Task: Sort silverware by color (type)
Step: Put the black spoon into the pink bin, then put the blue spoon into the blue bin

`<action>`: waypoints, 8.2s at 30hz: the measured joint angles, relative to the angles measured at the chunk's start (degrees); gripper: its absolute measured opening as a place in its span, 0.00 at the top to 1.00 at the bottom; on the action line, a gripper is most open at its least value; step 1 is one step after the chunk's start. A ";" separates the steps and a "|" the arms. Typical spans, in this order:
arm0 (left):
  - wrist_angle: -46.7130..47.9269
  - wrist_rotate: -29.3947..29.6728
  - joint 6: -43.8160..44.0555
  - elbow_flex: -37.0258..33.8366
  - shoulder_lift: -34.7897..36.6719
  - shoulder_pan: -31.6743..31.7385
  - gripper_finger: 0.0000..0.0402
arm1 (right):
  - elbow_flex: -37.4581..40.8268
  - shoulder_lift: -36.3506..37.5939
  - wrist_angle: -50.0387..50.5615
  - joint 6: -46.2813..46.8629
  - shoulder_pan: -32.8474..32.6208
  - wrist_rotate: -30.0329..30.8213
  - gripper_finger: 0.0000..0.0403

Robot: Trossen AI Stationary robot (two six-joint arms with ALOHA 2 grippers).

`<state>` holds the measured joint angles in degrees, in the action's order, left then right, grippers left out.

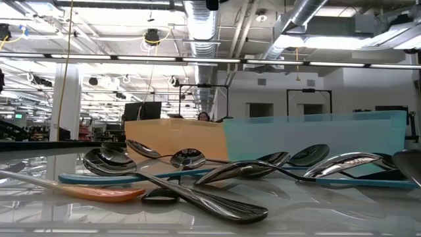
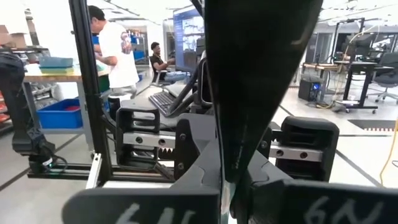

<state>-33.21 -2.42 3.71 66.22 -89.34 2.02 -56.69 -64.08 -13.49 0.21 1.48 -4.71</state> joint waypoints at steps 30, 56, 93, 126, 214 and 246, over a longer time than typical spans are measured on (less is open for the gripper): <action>31.31 19.72 2.83 -0.04 11.30 -0.05 0.70 | -0.02 -0.98 34.74 8.46 19.55 17.20 0.95; 36.96 19.78 6.60 -0.04 11.30 -0.04 0.70 | -3.82 -26.31 52.76 3.58 29.81 13.64 0.95; 40.41 22.77 7.97 -0.04 11.26 -0.04 0.70 | -13.11 -39.38 67.79 -7.79 31.04 15.30 0.90; 42.84 21.70 7.56 -0.05 11.29 -0.04 0.70 | -11.77 -34.50 61.18 -8.06 32.15 13.61 0.78; 58.39 15.99 23.91 -0.09 8.70 -37.53 0.70 | -19.47 -44.97 43.47 33.62 -45.02 9.91 0.78; 59.58 21.36 23.49 -0.09 8.68 -37.51 0.70 | -19.53 -48.80 48.68 37.89 -46.71 12.18 0.53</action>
<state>26.37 18.94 27.20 66.13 -80.66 -35.48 -76.22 -112.88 35.19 38.10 -45.23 7.48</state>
